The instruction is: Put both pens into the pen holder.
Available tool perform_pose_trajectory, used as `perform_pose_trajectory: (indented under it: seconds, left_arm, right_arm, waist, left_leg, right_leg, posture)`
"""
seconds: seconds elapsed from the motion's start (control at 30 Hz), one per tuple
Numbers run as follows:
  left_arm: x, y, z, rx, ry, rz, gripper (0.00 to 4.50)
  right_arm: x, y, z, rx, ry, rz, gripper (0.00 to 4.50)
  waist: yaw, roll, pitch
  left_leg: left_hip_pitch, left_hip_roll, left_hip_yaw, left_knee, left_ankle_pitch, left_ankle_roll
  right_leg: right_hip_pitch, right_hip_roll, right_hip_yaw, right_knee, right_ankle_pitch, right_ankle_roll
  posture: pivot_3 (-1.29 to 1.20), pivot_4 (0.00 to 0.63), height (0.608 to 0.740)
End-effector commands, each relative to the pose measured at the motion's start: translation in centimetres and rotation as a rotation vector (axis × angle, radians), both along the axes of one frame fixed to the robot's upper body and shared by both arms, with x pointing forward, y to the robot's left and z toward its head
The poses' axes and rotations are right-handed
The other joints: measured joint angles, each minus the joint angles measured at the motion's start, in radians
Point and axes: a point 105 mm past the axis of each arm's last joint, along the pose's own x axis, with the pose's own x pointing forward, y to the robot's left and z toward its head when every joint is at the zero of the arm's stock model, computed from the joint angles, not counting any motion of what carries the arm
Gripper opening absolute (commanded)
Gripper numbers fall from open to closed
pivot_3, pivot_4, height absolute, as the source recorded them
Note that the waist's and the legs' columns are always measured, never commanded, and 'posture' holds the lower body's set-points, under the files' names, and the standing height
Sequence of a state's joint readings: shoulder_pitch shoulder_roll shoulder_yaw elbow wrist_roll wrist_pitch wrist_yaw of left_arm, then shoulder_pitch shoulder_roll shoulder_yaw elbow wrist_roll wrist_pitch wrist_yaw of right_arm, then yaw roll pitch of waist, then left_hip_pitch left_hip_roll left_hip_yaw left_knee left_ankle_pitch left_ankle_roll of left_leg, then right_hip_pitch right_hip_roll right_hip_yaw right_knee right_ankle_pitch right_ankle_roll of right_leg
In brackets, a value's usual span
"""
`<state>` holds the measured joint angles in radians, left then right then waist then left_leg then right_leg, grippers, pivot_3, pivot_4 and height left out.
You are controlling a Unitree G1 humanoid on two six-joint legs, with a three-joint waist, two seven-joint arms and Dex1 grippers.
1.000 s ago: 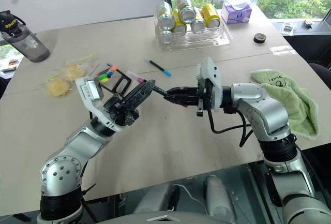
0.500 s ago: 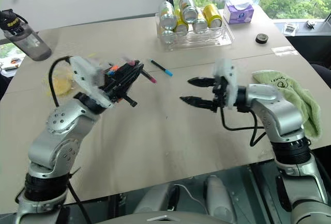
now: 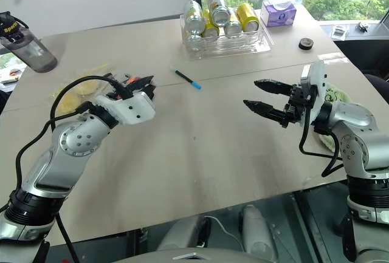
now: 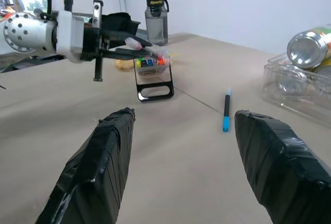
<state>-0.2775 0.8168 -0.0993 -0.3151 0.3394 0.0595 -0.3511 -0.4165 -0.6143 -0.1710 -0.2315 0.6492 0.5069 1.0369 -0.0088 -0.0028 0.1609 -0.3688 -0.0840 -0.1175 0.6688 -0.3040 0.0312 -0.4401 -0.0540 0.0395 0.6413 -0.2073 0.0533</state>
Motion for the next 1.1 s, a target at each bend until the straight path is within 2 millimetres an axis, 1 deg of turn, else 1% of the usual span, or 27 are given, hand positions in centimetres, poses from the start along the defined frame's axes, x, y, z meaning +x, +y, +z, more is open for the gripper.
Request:
perform_pose_trajectory:
  seconds: [0.03,0.1,0.3,0.47,0.67,0.83,0.97,1.1]
  left_arm:
    - [0.2,1.0,1.4,-0.037,-0.067,0.04,0.0]
    - [0.3,1.3,1.3,-0.048,-0.065,0.055,0.0]
    - [0.0,1.6,1.2,-0.048,-0.071,0.073,0.0]
    - [-0.2,1.9,1.5,-0.046,-0.094,0.09,0.0]
    - [-0.1,2.8,0.7,-0.064,-0.056,0.145,0.0]
    - [0.1,3.3,0.5,-0.081,-0.044,0.179,0.0]
    - [0.5,3.8,-0.1,-0.095,-0.006,0.221,0.0]
    - [1.1,4.2,0.2,-0.11,-0.005,0.259,0.0]
  right_arm:
    - [-0.2,0.2,1.2,0.019,-0.059,0.011,3.27]
    - [-0.2,0.2,1.2,0.018,-0.063,0.013,3.27]
    - [-0.1,0.1,1.1,0.014,-0.065,0.016,3.27]
    - [0.0,0.2,1.0,0.013,-0.066,0.021,3.27]
    - [0.1,0.3,1.2,0.011,-0.074,0.028,3.27]
    - [0.1,0.4,1.4,0.011,-0.085,0.034,3.27]
    - [0.1,0.5,1.8,0.016,-0.1,0.031,3.27]
    - [0.2,0.5,2.0,0.022,-0.112,0.02,3.27]
  waist:
    - [0.001,0.0,0.0]
    - [0.001,0.0,0.0]
    - [-0.002,0.0,0.0]
    - [0.0,0.0,0.0]
    - [-0.002,0.0,0.0]
    - [0.0,0.0,0.0]
    - [-0.001,0.0,0.0]
    - [-0.001,0.0,0.0]
  left_leg:
    - [0.0,0.0,0.0,0.0,0.0,0.0]
    - [-0.002,0.0,0.0,0.001,0.0,0.0]
    - [-0.003,0.0,0.0,0.001,0.0,0.0]
    - [-0.003,0.0,0.0,0.001,0.0,0.0]
    - [-0.003,0.0,0.0,0.001,0.0,0.0]
    - [-0.004,0.0,0.0,0.002,0.0,0.0]
    - [-0.004,0.0,0.0,0.002,0.0,0.0]
    - [-0.004,0.0,0.0,0.002,0.0,0.0]
  right_leg:
    - [0.0,0.0,0.0,0.0,0.0,0.0]
    - [-0.002,0.0,0.0,0.0,0.0,0.0]
    - [-0.003,0.0,0.0,0.001,0.0,0.0]
    - [-0.003,0.0,0.0,0.001,0.0,0.0]
    - [-0.004,0.0,0.0,0.002,0.0,0.0]
    - [-0.004,0.0,0.0,0.002,0.0,0.0]
    - [-0.004,0.0,0.0,0.002,0.0,0.0]
    - [-0.004,0.0,0.0,0.002,0.0,0.0]
  posture:
    - [0.0,0.15,0.739]
    - [0.0,0.15,0.739]
    - [0.0,0.15,0.739]
    - [0.0,0.15,0.739]
    - [0.0,0.15,0.739]
    - [0.0,0.15,0.739]
    - [0.0,0.15,0.739]
    - [0.0,0.15,0.739]
